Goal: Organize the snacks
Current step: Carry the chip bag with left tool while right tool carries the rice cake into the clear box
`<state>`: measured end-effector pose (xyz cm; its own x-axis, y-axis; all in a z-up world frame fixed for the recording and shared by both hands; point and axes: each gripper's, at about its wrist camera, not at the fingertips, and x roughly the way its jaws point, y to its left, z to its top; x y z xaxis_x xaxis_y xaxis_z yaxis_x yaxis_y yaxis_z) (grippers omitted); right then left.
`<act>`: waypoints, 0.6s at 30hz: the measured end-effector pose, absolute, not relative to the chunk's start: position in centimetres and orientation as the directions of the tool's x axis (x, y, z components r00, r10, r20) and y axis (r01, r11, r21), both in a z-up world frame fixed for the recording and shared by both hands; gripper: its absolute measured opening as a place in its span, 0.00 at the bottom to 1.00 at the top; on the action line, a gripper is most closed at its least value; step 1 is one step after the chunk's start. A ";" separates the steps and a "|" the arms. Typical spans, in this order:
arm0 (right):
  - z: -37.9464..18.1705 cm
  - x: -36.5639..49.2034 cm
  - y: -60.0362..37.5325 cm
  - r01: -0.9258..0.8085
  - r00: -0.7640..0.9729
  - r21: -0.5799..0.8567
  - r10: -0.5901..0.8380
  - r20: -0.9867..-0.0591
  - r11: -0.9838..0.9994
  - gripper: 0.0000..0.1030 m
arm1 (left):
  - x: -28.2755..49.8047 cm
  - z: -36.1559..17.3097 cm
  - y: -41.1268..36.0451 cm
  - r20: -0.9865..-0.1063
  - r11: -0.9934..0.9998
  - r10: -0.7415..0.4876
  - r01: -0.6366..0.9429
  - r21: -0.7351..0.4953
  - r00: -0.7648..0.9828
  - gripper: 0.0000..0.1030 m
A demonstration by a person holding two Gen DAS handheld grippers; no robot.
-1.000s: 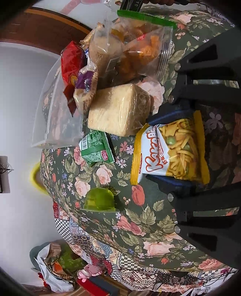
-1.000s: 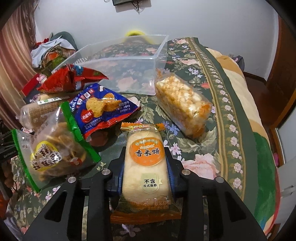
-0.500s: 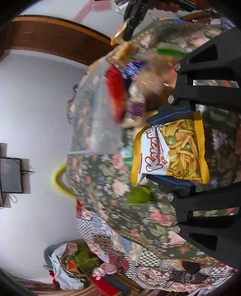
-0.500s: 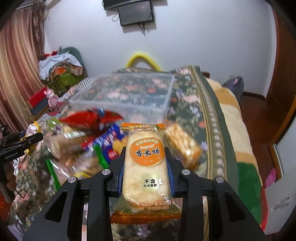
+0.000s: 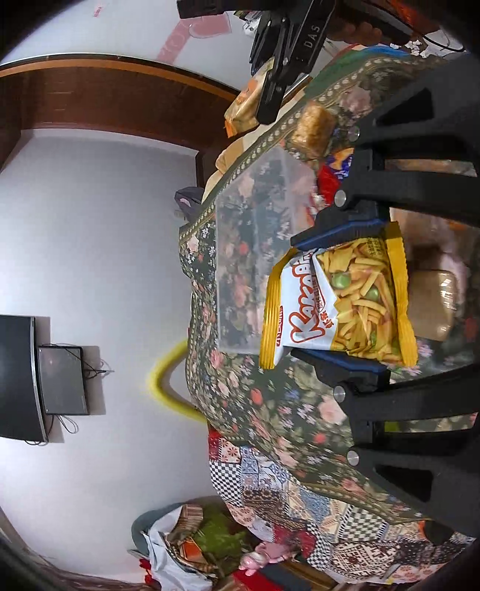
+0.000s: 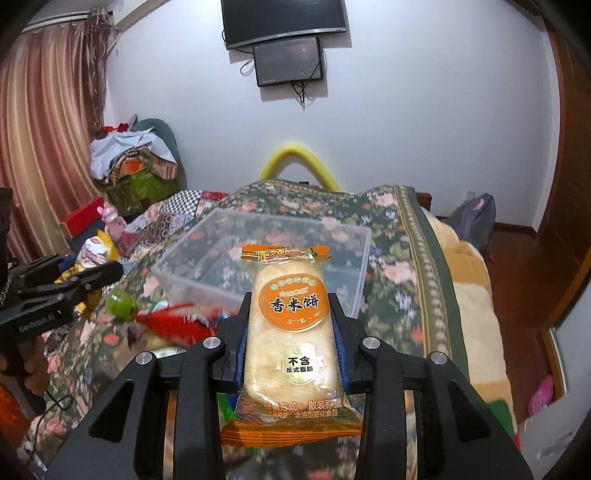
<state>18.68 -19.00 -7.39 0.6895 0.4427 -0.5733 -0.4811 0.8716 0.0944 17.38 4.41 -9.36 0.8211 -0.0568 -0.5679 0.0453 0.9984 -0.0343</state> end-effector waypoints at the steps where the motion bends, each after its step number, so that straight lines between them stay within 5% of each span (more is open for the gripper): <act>1: -7.3 19.0 -18.8 -0.484 0.691 0.092 0.444 -0.570 0.870 0.32 | 17.9 -9.3 4.3 -0.569 0.998 -0.062 0.049 -0.038 0.820 0.49; 18: -9.9 26.6 -15.2 -0.490 0.644 0.066 0.412 -0.645 0.869 0.32 | 28.7 -12.1 4.7 -0.672 0.994 -0.100 0.050 -0.094 0.734 0.49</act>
<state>26.59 -15.20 -9.91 0.6435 0.4119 -0.6452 -0.4900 0.8692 0.0661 28.72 4.74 -12.06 0.7338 -0.1005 -0.6719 0.0503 0.9943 -0.0937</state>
